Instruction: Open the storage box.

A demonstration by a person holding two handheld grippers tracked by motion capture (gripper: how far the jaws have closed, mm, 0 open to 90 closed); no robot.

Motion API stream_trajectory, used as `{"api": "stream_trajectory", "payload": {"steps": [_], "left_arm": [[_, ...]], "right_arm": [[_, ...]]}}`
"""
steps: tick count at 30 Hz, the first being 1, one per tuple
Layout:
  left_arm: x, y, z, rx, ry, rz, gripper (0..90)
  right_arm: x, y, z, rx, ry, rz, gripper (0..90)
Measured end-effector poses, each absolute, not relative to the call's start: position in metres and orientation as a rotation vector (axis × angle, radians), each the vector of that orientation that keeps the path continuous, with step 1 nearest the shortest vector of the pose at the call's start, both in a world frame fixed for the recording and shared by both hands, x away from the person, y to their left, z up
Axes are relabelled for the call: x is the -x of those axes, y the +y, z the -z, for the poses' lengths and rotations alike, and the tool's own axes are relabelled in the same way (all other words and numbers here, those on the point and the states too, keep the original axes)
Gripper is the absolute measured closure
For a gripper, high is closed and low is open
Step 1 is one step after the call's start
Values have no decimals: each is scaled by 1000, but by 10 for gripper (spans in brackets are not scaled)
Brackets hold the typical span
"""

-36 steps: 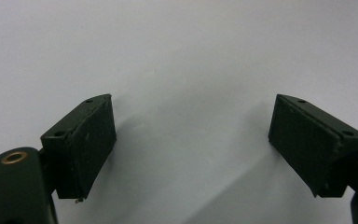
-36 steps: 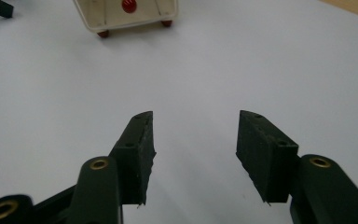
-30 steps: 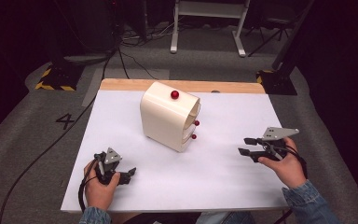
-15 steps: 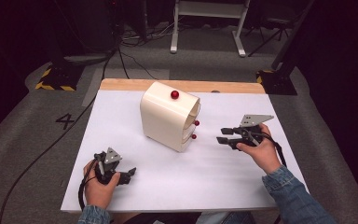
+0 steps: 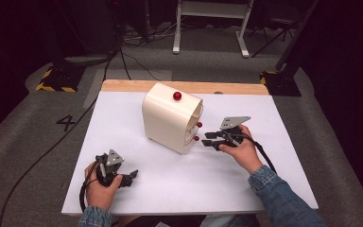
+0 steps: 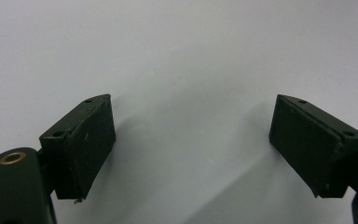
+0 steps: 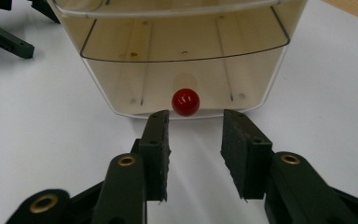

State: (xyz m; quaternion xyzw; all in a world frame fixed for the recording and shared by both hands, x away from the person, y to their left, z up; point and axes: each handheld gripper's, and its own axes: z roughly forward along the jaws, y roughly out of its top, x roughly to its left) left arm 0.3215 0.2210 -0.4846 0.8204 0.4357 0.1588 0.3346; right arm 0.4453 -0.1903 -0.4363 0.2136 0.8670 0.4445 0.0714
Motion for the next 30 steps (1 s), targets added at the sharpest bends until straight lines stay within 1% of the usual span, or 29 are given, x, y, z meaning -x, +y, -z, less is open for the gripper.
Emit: {"api": "stream_trajectory", "payload": {"steps": [7,13,24,30], "left_arm": [[-321,221,485,-2142,1137,-417,145],[-321,221,485,-2143,1137,-417,145],[-322,221,485,-2143,1137,-415,144],[-321,221,484,-2144,1137,-417,144]], "right_arm": [[-451,-176,446,-625,2612,-1363,656],[-452,-168,451,-625,2597,-1355,733],[-448,-168,451,-624,2578,-1347,741],[-441,-176,446,-620,2567,-1326,741]]}}
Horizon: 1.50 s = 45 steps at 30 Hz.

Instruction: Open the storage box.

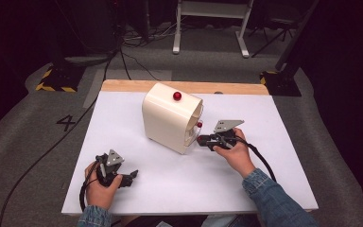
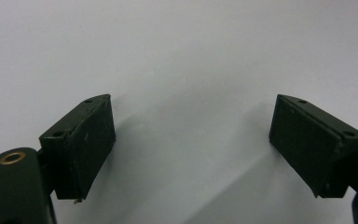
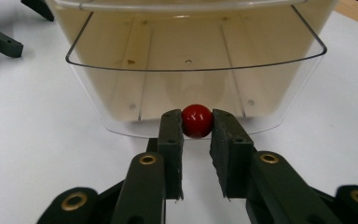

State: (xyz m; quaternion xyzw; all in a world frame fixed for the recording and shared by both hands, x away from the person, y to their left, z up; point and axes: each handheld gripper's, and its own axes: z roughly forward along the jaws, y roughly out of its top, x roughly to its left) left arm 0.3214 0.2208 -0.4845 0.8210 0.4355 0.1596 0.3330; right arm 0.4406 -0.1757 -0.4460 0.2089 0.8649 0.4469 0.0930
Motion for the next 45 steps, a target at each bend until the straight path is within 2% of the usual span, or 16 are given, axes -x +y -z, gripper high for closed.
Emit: {"api": "stream_trajectory", "payload": {"steps": [19,30,45], "left_arm": [[-322,221,484,-2143,1137,-415,144],[-322,221,484,-2146,1136,-416,144],[-322,221,484,-2148,1136,-419,144]], "right_arm": [[-404,-232,440,-683,2541,-1327,740],[-402,-240,451,-717,2561,-1309,734],[-393,-257,460,-736,2556,-1264,612]]}}
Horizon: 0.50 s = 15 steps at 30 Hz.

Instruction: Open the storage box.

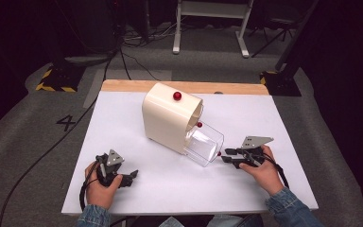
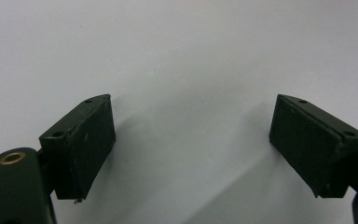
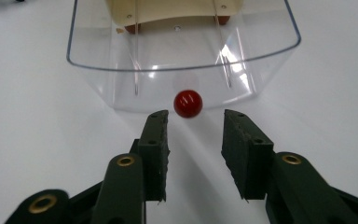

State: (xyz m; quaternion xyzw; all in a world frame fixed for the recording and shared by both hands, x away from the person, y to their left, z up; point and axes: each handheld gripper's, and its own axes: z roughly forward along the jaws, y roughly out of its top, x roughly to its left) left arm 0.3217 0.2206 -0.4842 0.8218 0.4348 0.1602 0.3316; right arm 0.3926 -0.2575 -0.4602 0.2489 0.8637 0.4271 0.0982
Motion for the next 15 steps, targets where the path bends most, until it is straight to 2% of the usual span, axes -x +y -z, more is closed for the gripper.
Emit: {"api": "stream_trajectory", "payload": {"steps": [6,12,15], "left_arm": [[-322,221,484,-2147,1136,-417,144],[-322,221,484,-2148,1137,-419,144],[-322,221,484,-2148,1137,-419,144]], "right_arm": [[-380,-273,452,-766,2519,-1283,585],[-366,-285,424,-776,2445,-1373,557],[-366,-280,400,-732,2412,-1394,545]]}}
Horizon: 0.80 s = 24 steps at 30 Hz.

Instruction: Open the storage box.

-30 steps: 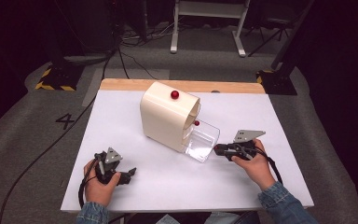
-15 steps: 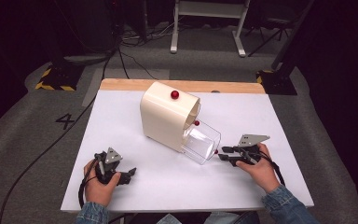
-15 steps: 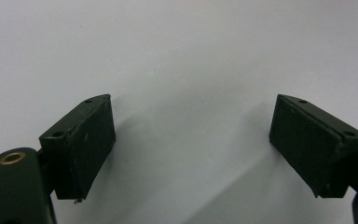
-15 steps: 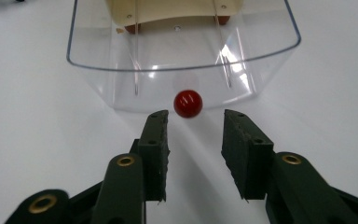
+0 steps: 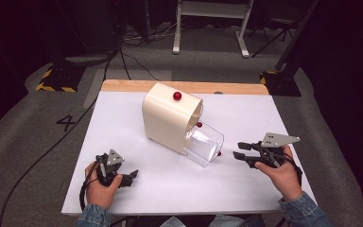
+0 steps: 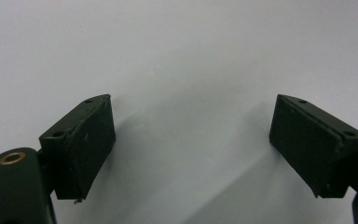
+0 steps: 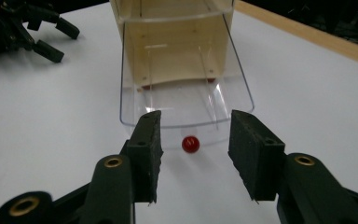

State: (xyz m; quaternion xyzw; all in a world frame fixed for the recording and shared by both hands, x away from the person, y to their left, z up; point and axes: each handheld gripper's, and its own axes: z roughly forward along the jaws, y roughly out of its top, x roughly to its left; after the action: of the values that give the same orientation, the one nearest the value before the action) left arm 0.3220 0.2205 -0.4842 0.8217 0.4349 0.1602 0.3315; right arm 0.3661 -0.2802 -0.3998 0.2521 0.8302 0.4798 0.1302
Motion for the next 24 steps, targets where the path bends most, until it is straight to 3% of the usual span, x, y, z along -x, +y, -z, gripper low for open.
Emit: {"api": "stream_trajectory", "payload": {"steps": [10,24], "left_arm": [[-322,220,484,-2149,1138,-421,144],[-321,221,485,-2142,1131,-427,144]], "right_arm": [[-385,-248,366,-678,2412,-1411,522],[-429,-196,378,-617,2475,-1422,553]]}}
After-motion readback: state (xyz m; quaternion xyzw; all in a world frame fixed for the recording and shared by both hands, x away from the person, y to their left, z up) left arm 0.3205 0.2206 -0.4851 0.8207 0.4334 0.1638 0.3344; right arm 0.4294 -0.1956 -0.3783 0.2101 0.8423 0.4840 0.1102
